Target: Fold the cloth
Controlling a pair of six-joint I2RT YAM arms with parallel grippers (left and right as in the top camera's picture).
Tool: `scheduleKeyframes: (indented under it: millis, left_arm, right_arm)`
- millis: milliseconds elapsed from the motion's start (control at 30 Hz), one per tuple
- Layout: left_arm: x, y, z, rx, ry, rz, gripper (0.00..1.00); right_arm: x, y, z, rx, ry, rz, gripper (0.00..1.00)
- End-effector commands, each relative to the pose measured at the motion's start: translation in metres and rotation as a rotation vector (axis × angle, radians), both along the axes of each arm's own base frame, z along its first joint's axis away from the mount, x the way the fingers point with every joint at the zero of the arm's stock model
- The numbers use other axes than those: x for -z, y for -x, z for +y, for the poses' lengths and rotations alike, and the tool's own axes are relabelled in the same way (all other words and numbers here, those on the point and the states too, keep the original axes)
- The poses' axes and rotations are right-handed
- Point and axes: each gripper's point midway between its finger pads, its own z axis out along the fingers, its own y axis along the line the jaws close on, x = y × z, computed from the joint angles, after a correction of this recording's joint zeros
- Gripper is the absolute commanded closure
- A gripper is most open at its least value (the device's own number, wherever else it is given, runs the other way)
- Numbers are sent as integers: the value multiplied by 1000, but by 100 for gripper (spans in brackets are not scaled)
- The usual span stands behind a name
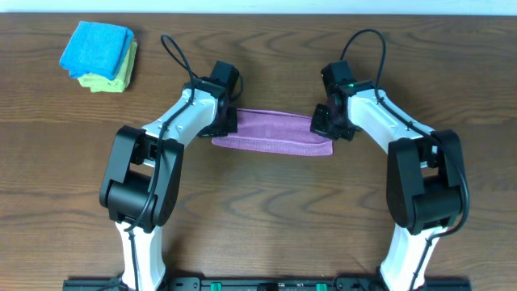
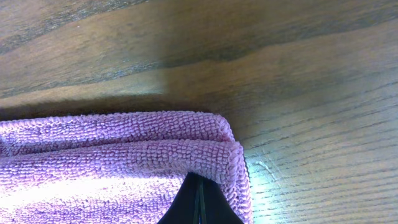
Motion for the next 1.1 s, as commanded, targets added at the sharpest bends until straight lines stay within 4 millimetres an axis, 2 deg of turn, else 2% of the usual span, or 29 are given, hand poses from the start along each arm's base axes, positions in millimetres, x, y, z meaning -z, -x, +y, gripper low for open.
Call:
scheduleKeyframes:
  millis: [0,100,167,267,367,433,533,600,633,700,867,1067]
  left_arm:
    - [32,34,16,-12,-65,137,94]
    - [32,37,17,-25,-69,150,94]
    - [32,39,18,-27,-73,159,94]
    - [32,41,18,-27,-71,168,94]
    - [32,46,13,-30,-39,193,94]
    - [32,50,11,-48,-31,208,94]
    - [32,55,7,-47,-37,220,94]
    - [32,57,4,-34,-40,223,94]
    - [32,59,1,-27,-42,224,94]
    - [34,62,-2,-19,-51,222,94]
    - [42,67,-2,-23,-55,223,94]
    - [45,70,0,-23,-55,224,94]
  right_arm:
    - [1,12,6,5,-32,38,99]
    - [-25,4,8,-26,-44,-30,98]
    - [-54,2,5,-43,-52,-91,75]
    - [-99,3,-7,-42,-85,-176,45]
    - [-136,8,-21,-72,-127,-250,39]
    - [-159,14,-35,-107,-168,-297,38]
    - [-176,30,-62,-153,-278,-328,42]
    - [-169,38,-78,-135,-335,-321,42]
    - [-162,43,-80,-130,-390,-319,42]
    - [-143,52,-74,-143,-498,-325,40]
    - [-89,64,-49,-127,-626,-304,32]
    - [-47,50,-19,-136,-687,-257,24]
